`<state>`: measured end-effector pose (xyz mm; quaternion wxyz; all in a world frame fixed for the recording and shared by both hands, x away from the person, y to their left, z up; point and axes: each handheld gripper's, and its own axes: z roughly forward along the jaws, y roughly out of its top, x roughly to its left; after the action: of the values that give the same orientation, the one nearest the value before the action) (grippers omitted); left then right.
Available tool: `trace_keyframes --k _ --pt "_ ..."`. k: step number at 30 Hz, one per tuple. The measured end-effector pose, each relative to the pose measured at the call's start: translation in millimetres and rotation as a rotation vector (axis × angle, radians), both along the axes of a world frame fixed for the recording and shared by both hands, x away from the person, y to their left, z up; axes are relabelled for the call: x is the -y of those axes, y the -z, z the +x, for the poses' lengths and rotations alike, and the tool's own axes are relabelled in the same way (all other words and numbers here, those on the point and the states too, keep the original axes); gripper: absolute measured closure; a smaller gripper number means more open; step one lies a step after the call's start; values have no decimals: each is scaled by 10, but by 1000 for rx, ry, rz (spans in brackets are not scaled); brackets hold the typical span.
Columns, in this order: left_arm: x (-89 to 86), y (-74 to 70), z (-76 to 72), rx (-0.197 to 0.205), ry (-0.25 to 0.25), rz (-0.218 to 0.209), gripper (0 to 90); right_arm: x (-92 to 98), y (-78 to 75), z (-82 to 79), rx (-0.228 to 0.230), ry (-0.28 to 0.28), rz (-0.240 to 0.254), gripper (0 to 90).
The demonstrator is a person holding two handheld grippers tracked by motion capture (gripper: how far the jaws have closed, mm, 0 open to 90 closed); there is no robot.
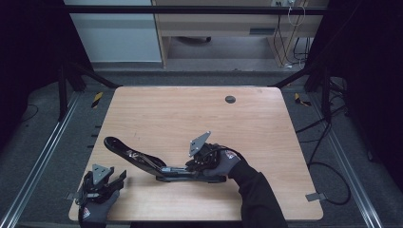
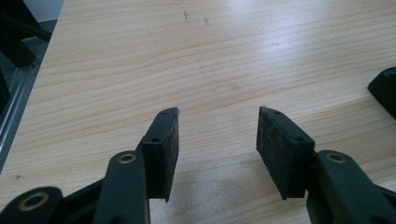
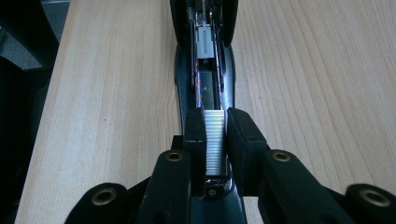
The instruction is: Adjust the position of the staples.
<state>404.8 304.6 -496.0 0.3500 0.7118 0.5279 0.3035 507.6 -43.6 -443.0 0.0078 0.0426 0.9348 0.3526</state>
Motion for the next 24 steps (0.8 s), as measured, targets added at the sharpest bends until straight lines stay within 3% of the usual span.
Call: trace_keyframes --k 15,24 --pt "0 0 0 -1 0 0 484 9 -14 -14 3 7 -13 784" --pt "-1 1 1 -1 0 1 484 -13 14 -5 14 -24 -14 784"
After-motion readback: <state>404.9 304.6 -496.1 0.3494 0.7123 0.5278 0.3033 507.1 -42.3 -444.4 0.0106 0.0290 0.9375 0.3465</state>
